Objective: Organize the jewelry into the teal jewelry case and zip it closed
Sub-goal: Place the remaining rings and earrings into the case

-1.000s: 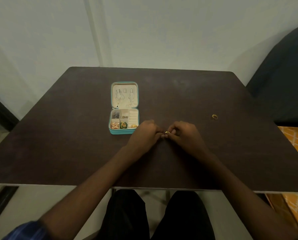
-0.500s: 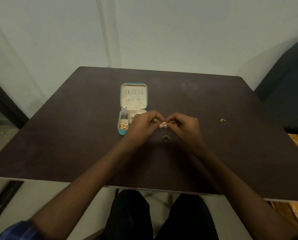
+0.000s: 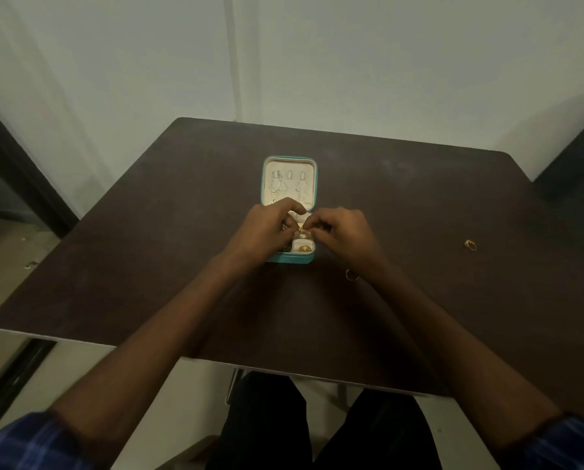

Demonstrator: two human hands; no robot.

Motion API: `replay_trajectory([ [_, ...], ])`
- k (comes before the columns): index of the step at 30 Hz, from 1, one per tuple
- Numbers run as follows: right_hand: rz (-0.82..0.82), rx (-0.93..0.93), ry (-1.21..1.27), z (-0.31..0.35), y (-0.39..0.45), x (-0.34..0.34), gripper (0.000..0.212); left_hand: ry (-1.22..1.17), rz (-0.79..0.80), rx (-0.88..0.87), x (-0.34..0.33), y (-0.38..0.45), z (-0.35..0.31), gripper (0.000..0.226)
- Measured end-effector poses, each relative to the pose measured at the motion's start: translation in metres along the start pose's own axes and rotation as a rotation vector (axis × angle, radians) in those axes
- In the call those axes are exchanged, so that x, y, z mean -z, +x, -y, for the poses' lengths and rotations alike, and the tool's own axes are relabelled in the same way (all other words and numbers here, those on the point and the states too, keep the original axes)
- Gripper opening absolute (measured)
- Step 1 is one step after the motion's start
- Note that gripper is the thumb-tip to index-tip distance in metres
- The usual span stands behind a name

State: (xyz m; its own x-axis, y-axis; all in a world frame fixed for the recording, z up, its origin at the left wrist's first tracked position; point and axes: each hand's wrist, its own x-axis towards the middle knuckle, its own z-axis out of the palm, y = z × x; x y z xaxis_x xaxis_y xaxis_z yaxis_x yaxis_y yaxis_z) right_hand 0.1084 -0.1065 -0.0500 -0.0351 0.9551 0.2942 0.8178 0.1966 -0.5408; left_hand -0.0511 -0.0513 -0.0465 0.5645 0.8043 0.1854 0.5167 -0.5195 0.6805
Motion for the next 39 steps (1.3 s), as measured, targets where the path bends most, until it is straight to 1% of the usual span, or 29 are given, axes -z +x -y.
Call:
replay_trajectory([
  [5,0.069,-0.009,-0.066,-0.004,0.001,-0.004,0.013,0.043,0.041,0.002,-0.003,-0.001,0.001,0.034],
  [11,-0.029,0.005,-0.180,-0.008,0.000,-0.010,0.013,0.056,0.014,-0.004,-0.004,0.001,0.001,0.032],
  [13,-0.033,0.006,-0.205,-0.008,-0.001,-0.012,0.014,0.072,0.004,-0.003,-0.005,0.001,0.002,0.031],
  [22,0.027,0.038,-0.267,-0.004,0.003,-0.007,0.017,0.148,0.027,-0.014,-0.004,0.003,0.000,0.023],
  [30,0.089,0.013,-0.300,-0.003,0.008,-0.004,0.021,0.214,0.043,-0.040,-0.009,0.002,0.000,0.028],
  [32,0.109,0.005,-0.305,-0.003,0.009,-0.003,0.022,0.190,0.045,-0.034,-0.009,0.001,-0.001,0.029],
  [34,0.063,-0.003,-0.277,-0.003,0.008,0.000,0.022,0.144,0.014,-0.023,-0.009,-0.001,-0.002,0.029],
  [37,-0.023,-0.072,-0.174,-0.006,-0.003,0.011,0.020,0.124,-0.090,-0.045,-0.008,-0.002,-0.004,0.026],
  [39,0.009,-0.139,-0.160,-0.014,-0.013,0.018,0.019,0.153,-0.125,-0.072,-0.009,-0.003,-0.006,0.025],
])
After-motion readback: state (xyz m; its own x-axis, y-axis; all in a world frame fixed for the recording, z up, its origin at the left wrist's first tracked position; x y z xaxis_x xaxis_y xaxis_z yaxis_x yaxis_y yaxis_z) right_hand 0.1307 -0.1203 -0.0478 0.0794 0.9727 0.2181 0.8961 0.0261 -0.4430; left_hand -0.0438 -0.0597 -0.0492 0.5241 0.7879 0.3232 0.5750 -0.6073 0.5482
